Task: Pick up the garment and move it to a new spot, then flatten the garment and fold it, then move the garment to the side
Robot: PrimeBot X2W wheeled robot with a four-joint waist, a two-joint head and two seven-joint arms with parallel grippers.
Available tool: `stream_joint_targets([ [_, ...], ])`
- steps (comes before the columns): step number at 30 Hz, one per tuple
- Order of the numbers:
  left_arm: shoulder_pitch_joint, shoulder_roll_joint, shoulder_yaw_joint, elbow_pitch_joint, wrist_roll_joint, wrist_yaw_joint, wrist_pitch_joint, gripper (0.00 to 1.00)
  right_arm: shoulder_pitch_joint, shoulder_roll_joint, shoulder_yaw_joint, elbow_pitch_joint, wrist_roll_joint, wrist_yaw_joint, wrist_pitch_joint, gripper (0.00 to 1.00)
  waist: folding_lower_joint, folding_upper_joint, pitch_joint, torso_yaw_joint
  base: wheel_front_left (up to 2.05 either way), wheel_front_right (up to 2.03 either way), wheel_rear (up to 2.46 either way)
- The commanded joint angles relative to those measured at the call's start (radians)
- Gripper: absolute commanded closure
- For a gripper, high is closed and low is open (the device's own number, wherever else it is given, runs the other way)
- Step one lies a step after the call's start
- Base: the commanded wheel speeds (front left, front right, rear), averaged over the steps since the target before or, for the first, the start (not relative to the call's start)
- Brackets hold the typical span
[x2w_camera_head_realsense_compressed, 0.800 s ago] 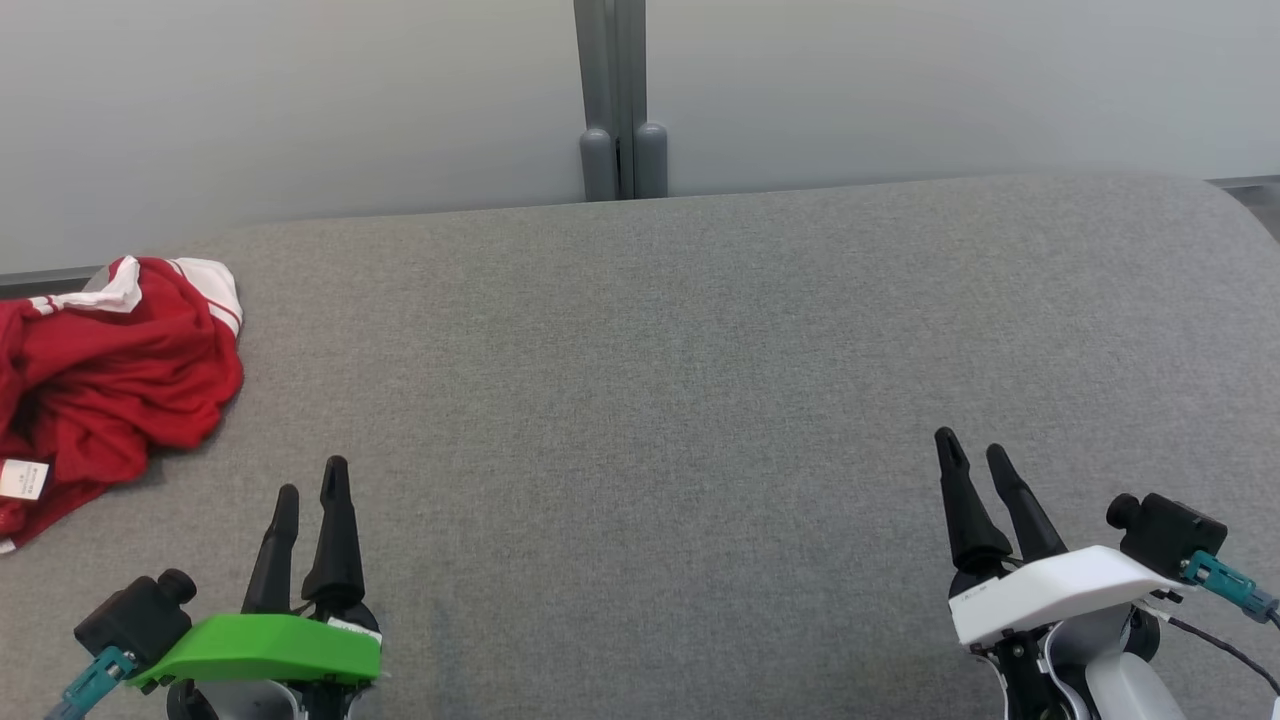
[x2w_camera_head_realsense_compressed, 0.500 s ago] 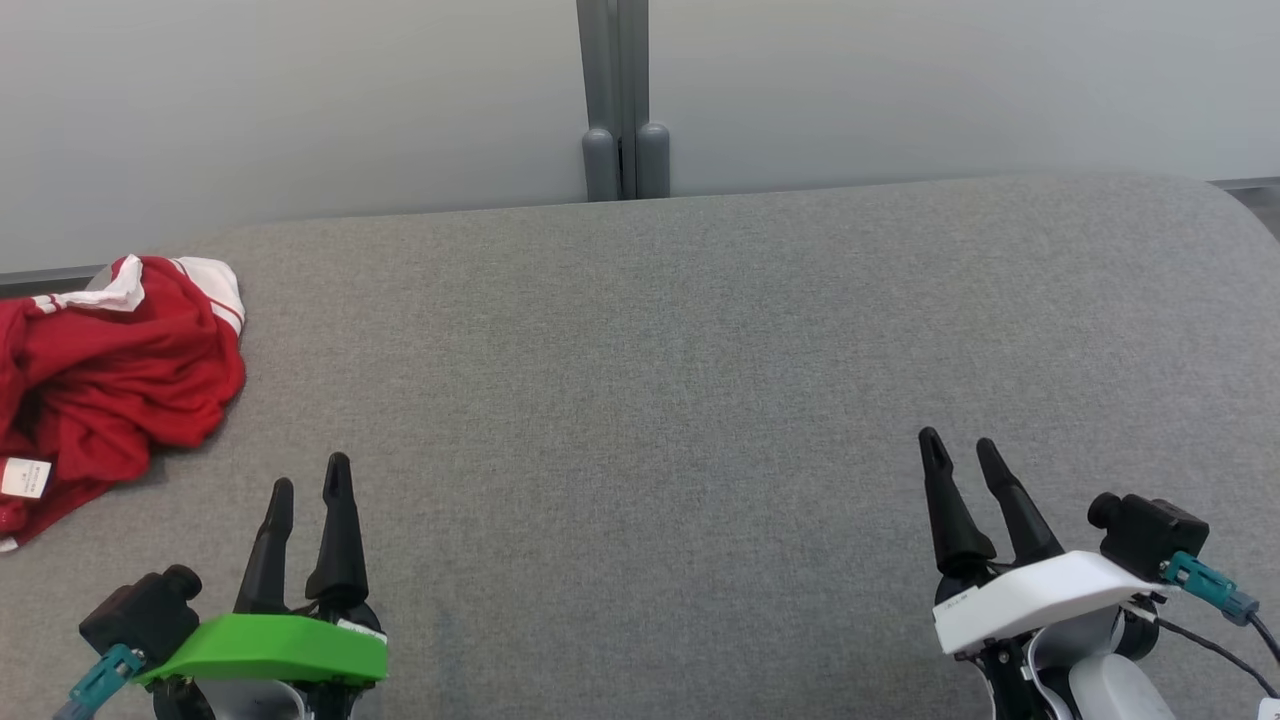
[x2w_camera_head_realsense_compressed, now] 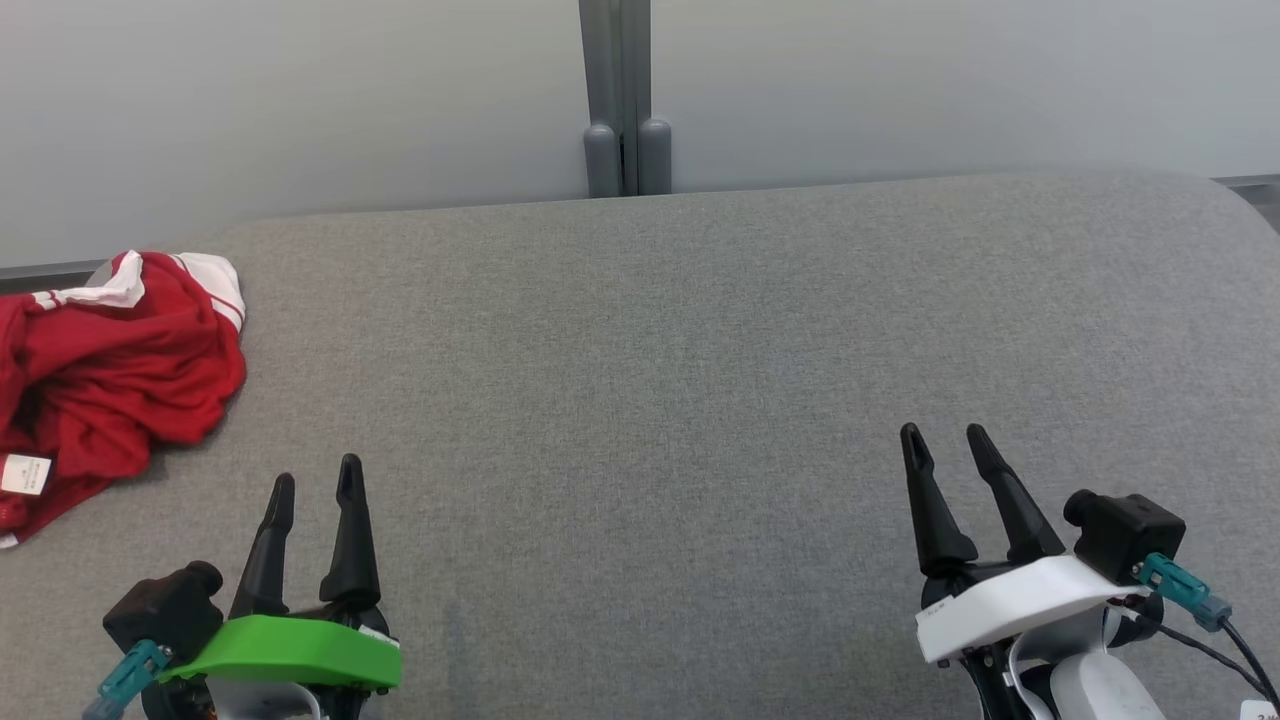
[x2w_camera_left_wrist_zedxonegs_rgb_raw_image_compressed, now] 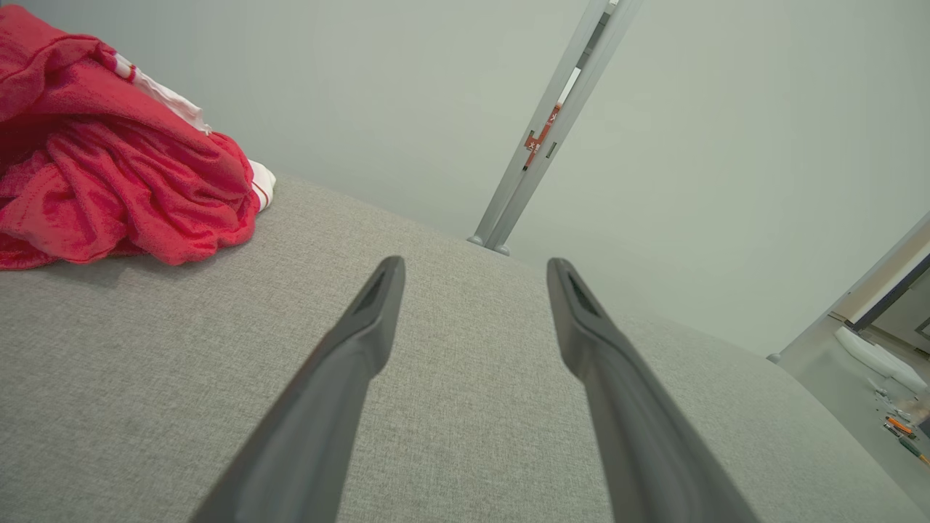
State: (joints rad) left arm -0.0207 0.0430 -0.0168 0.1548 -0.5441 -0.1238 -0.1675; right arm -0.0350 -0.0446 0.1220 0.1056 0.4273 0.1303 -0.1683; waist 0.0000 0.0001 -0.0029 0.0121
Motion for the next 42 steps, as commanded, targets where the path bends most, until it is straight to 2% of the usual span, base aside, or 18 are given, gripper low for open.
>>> stream_joint_targets([
  [1,-0.011,0.008,-0.001,-0.007,0.028,0.001,-0.009,0.00,-0.005,-0.006,0.005,-0.014,-0.026,0.000,-0.009,0.00,0.0000,-0.0001,0.001,0.000,0.00,0.00,0.00],
  [17,-0.009,0.009,-0.016,-0.023,0.169,0.012,-0.045,0.00,0.002,-0.007,0.027,-0.027,-0.168,0.001,-0.045,0.00,0.0000,-0.0001,-0.002,0.001,0.00,0.00,0.00],
  [42,0.022,0.010,-0.031,-0.005,0.355,0.005,-0.092,0.00,0.024,-0.007,-0.014,-0.039,-0.340,0.001,-0.092,0.00,0.0000,-0.0001,-0.012,0.009,0.00,0.00,0.00],
])
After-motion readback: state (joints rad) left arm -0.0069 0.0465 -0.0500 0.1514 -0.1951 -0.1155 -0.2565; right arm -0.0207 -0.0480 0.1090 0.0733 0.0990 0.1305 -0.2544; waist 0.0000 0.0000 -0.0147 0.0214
